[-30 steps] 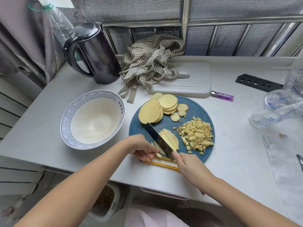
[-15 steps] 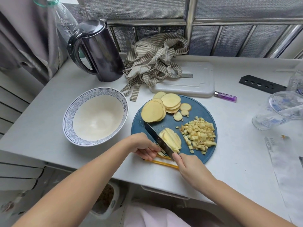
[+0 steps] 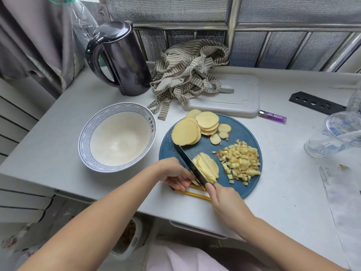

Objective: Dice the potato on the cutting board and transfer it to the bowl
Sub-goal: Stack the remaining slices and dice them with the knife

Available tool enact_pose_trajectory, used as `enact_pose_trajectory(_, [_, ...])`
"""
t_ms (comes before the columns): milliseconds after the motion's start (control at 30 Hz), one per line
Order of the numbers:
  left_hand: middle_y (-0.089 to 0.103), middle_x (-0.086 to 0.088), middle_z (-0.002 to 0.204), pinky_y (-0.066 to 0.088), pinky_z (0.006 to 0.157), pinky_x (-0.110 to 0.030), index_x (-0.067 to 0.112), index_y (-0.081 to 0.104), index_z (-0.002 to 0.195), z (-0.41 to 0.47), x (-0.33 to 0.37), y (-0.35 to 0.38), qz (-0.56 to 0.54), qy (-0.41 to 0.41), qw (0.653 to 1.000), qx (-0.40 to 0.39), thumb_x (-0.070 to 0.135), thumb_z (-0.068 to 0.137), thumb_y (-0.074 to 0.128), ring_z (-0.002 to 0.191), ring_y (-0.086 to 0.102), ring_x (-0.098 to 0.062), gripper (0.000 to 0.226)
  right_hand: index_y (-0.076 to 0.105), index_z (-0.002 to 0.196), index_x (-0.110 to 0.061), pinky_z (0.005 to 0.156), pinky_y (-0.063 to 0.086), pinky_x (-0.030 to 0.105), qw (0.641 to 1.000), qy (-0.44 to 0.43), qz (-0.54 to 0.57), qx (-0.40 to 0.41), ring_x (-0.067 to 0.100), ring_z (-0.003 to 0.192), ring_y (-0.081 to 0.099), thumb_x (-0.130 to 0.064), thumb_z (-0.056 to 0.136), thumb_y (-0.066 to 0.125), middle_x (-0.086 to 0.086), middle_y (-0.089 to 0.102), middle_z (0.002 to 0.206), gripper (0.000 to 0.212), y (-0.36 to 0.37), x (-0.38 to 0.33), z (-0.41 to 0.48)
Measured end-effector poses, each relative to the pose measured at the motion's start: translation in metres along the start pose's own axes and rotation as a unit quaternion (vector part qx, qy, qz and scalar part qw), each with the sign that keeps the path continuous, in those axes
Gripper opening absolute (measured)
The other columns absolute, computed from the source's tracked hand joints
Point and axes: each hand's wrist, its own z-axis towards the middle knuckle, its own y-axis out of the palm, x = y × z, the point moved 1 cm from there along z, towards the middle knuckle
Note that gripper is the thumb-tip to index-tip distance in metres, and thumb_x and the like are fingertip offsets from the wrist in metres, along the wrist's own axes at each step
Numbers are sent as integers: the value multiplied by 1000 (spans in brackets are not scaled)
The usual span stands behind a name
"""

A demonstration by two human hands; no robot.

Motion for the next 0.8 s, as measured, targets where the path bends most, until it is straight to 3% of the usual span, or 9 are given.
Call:
enact_pose_trajectory(100, [67, -6, 61, 55, 55, -22, 7, 65, 75, 3, 0, 0, 6, -4, 1000, -14, 18, 86, 71, 52, 65, -15, 17, 49, 101, -18, 66, 38, 36, 997, -17, -75, 10, 28, 89, 61, -47, 103, 18, 5, 62, 90, 43, -3, -2, 2])
enact_pose_trajectory(233, [47, 4, 50, 44, 46, -15, 18, 52, 63, 3, -1, 2, 7, -11, 997, -73, 15, 93, 59, 42, 48, -9, 31, 45, 113, -15, 63, 31, 36, 983, -27, -181, 13, 31, 97, 63, -46, 103, 15, 7, 67, 103, 45, 3, -10, -4])
enact_pose_trajectory(500, [52, 3, 53, 47, 50, -15, 17, 54, 68, 3, -1, 1, 18, -12, 998, -60, 14, 92, 58, 49, 53, -11, 25, 45, 118, -12, 63, 32, 34, 977, -21, -211, 3, 29, 99, 64, -46, 103, 15, 7, 67, 106, 48, 8, -14, 1])
enact_pose_trajectory(700, [55, -1, 56, 49, 51, -19, 14, 57, 70, 2, 0, 2, 8, -13, 999, -48, 14, 90, 64, 48, 54, -13, 21, 53, 108, -12, 66, 35, 36, 990, -11, -141, 5, 32, 97, 62, -46, 103, 19, 10, 65, 103, 49, -2, -16, 9])
enact_pose_trajectory(800, [69, -8, 65, 57, 60, -25, 5, 67, 77, -1, 1, 1, -6, -22, 1000, 0, 20, 84, 74, 57, 68, -17, 18, 53, 81, -17, 63, 37, 34, 999, 7, -36, -8, 28, 81, 58, -45, 103, 23, 4, 58, 79, 47, -13, -3, 19])
